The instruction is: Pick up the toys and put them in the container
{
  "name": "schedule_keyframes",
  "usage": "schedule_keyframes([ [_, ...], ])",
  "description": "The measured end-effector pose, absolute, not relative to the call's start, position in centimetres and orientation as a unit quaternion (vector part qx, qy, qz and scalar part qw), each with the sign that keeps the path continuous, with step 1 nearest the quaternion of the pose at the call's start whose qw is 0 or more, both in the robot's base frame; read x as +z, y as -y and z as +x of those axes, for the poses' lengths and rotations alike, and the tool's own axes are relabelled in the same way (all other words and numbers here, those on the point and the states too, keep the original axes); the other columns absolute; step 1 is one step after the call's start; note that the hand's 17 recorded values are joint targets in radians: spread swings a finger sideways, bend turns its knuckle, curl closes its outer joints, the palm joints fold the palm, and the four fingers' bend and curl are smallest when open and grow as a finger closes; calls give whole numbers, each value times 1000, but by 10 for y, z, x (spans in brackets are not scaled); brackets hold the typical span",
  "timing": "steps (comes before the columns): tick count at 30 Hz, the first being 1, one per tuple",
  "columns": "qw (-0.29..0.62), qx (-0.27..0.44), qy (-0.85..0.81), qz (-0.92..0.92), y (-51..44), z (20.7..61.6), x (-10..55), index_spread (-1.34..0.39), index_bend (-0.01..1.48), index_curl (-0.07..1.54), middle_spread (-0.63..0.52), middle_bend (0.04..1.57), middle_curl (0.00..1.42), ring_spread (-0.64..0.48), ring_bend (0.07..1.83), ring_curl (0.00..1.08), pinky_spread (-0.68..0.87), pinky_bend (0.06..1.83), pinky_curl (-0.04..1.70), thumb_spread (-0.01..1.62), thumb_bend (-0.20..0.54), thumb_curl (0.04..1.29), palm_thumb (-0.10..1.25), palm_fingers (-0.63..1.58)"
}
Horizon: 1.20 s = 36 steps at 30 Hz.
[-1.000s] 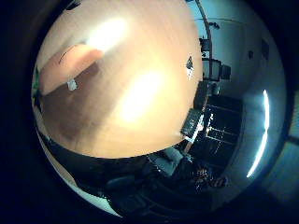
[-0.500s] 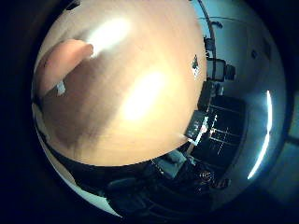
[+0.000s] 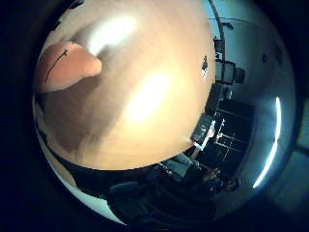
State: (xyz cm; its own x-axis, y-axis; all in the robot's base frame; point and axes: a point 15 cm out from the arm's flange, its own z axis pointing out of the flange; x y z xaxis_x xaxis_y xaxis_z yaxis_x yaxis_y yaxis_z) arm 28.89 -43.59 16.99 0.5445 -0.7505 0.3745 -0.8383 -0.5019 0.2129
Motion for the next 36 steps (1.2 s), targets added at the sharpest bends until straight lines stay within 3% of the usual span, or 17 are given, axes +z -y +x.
schedule_keyframes([
  [14,197,101,459,860,437,283,154,-522,602,461,-232,307,358,-21,201,199,348,158,173,926,-20,371,845,472],
  [18,196,101,460,860,437,283,154,-521,621,480,-341,489,421,-227,363,235,266,136,102,912,-17,381,884,746],
  [19,197,101,459,861,437,283,154,-515,603,482,-364,587,458,-299,469,265,188,152,81,914,-15,383,899,925],
  [21,197,100,459,861,437,283,154,-491,494,488,-389,645,506,-401,687,355,-97,354,103,911,-18,389,923,1195],
  [23,197,101,458,861,437,283,155,-468,527,531,-366,730,556,-401,798,417,-320,581,168,907,-19,394,939,1312],
  [25,198,101,457,861,438,283,156,-434,640,601,-326,841,612,-347,939,485,-430,788,253,908,-19,397,953,1339],
  [30,203,97,458,860,438,278,164,-362,885,753,-244,1069,725,-273,1178,600,-365,1146,439,922,-11,423,1006,1246],
  [36,214,68,470,854,433,257,184,-291,1043,850,-199,1247,834,-251,1335,708,-248,1358,597,939,-9,493,1084,1101],
])
